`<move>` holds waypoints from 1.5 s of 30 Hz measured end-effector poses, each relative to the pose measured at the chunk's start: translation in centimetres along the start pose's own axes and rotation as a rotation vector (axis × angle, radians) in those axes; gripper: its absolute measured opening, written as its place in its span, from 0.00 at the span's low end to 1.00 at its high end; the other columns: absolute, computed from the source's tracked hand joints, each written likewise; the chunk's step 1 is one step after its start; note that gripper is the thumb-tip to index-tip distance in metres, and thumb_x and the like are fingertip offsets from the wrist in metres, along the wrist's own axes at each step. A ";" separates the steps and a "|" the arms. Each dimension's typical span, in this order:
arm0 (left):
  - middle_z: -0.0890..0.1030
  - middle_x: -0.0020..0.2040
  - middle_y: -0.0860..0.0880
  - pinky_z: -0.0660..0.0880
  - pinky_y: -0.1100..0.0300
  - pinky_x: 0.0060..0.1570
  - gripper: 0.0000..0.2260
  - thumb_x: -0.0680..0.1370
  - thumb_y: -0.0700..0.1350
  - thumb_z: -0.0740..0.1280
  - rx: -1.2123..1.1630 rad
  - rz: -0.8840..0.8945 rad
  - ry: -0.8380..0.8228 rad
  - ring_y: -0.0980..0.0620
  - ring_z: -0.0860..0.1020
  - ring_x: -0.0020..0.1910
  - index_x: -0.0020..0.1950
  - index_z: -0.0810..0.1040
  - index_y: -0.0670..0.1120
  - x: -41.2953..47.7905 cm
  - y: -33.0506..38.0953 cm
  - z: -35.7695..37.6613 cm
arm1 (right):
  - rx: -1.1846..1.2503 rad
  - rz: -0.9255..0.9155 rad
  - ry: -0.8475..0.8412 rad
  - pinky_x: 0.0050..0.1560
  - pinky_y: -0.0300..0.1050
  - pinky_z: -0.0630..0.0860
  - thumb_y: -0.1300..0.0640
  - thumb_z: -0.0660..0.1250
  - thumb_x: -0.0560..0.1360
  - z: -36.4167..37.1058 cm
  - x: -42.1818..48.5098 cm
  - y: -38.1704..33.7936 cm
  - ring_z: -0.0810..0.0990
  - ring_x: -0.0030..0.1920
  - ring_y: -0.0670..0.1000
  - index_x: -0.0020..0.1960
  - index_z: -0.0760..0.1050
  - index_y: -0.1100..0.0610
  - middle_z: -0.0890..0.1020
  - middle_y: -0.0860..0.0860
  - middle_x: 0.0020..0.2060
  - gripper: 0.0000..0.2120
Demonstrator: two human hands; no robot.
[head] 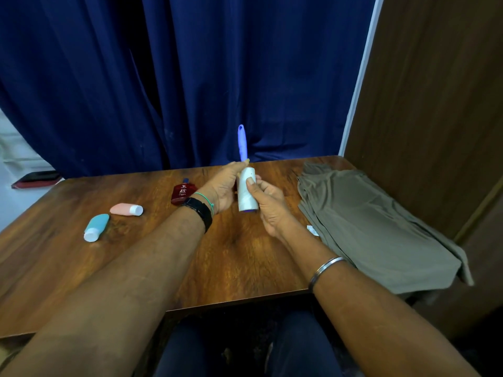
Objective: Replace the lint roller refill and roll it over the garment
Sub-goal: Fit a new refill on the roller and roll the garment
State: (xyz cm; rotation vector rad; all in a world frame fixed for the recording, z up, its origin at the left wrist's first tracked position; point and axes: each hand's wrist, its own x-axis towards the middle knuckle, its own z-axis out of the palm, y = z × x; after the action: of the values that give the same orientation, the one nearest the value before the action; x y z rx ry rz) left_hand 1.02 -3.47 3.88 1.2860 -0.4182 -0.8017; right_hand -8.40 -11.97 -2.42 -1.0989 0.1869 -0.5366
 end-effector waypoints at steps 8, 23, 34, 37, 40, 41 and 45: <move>0.87 0.47 0.47 0.84 0.50 0.51 0.13 0.81 0.56 0.72 0.095 0.002 -0.072 0.48 0.86 0.47 0.55 0.82 0.47 -0.1 -1.7 0.7 | -0.234 -0.093 0.156 0.56 0.60 0.84 0.50 0.73 0.82 -2.0 0.0 -0.8 0.88 0.49 0.54 0.59 0.80 0.63 0.89 0.62 0.52 0.16; 0.86 0.42 0.53 0.83 0.46 0.47 0.26 0.59 0.73 0.80 1.225 0.258 -0.054 0.49 0.84 0.46 0.42 0.87 0.53 0.8 -2.9 3.8 | -1.812 -0.549 -0.034 0.76 0.61 0.68 0.44 0.60 0.78 -11.5 -1.0 -6.7 0.85 0.58 0.59 0.56 0.86 0.53 0.87 0.54 0.50 0.21; 0.82 0.58 0.43 0.72 0.54 0.55 0.17 0.85 0.56 0.64 1.103 0.498 0.186 0.42 0.79 0.58 0.60 0.81 0.44 3.9 -9.6 12.1 | -1.627 -0.261 0.361 0.51 0.59 0.82 0.52 0.66 0.82 -22.6 -7.7 -10.4 0.85 0.54 0.65 0.64 0.82 0.53 0.88 0.58 0.54 0.14; 0.80 0.60 0.42 0.76 0.50 0.61 0.17 0.83 0.56 0.67 1.296 0.417 -0.017 0.41 0.79 0.62 0.61 0.82 0.44 4.7 -12.8 15.1 | -1.644 -0.155 0.419 0.50 0.56 0.79 0.54 0.68 0.82 -24.2 -9.1 -11.6 0.85 0.55 0.66 0.62 0.82 0.55 0.87 0.60 0.54 0.11; 0.69 0.81 0.41 0.62 0.41 0.80 0.42 0.78 0.73 0.62 1.527 0.360 -0.219 0.40 0.64 0.81 0.80 0.69 0.43 4.8 -15.0 17.9 | -1.622 -0.047 0.458 0.50 0.55 0.77 0.55 0.71 0.80 -25.1 -9.9 -11.8 0.83 0.56 0.67 0.63 0.78 0.54 0.86 0.62 0.55 0.12; 0.63 0.84 0.42 0.56 0.39 0.82 0.49 0.75 0.77 0.59 1.569 0.338 -0.247 0.42 0.59 0.85 0.84 0.63 0.42 4.8 -15.4 18.6 | -1.615 -0.025 0.464 0.51 0.55 0.77 0.55 0.71 0.80 -25.1 -10.0 -11.7 0.83 0.56 0.67 0.62 0.78 0.53 0.86 0.62 0.55 0.12; 0.53 0.88 0.43 0.48 0.36 0.83 0.70 0.59 0.90 0.53 1.645 0.184 -0.263 0.43 0.51 0.87 0.88 0.50 0.44 5.2 -16.5 19.1 | -1.575 0.041 0.459 0.52 0.53 0.78 0.53 0.72 0.78 -25.3 -10.1 -10.5 0.83 0.58 0.66 0.57 0.80 0.51 0.86 0.61 0.54 0.09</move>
State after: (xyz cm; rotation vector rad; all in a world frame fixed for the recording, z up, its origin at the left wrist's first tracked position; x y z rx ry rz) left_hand -13.38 -21.41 -7.74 2.5618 -1.5720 -0.3457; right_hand -30.60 -30.57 -5.84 -2.4577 1.1644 -0.5661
